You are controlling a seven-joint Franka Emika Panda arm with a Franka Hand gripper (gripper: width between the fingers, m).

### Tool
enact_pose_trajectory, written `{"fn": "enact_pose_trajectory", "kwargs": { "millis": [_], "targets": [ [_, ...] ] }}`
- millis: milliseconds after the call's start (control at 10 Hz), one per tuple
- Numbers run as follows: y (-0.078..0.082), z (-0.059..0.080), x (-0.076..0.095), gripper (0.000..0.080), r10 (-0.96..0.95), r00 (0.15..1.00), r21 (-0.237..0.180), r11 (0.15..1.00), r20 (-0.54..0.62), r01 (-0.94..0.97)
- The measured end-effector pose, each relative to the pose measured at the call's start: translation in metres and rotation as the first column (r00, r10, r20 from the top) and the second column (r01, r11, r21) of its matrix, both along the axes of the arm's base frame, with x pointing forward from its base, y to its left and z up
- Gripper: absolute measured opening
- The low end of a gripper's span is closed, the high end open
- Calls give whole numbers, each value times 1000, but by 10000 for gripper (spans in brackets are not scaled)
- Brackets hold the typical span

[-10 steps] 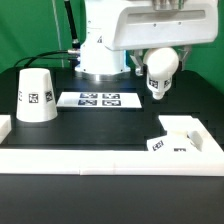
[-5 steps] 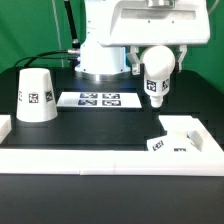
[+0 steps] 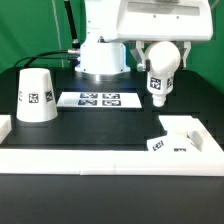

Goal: Assemble lamp

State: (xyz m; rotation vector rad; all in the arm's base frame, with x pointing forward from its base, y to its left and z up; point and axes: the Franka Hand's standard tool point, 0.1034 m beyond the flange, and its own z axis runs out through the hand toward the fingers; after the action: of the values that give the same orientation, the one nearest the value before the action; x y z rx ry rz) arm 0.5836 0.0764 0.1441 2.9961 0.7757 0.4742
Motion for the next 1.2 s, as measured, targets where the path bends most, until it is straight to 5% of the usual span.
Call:
{"fn": "enact_pose_trajectory", "kwargs": {
  "millis": [200,600,1200],
  "targets": [
    [9,15,16,576,-2,1000,7,1000,8,2],
    [7,8,12,576,5,1000,4,1000,5,-5],
    [20,7,38,576,104,992,-21,995,70,-102]
  ]
}}
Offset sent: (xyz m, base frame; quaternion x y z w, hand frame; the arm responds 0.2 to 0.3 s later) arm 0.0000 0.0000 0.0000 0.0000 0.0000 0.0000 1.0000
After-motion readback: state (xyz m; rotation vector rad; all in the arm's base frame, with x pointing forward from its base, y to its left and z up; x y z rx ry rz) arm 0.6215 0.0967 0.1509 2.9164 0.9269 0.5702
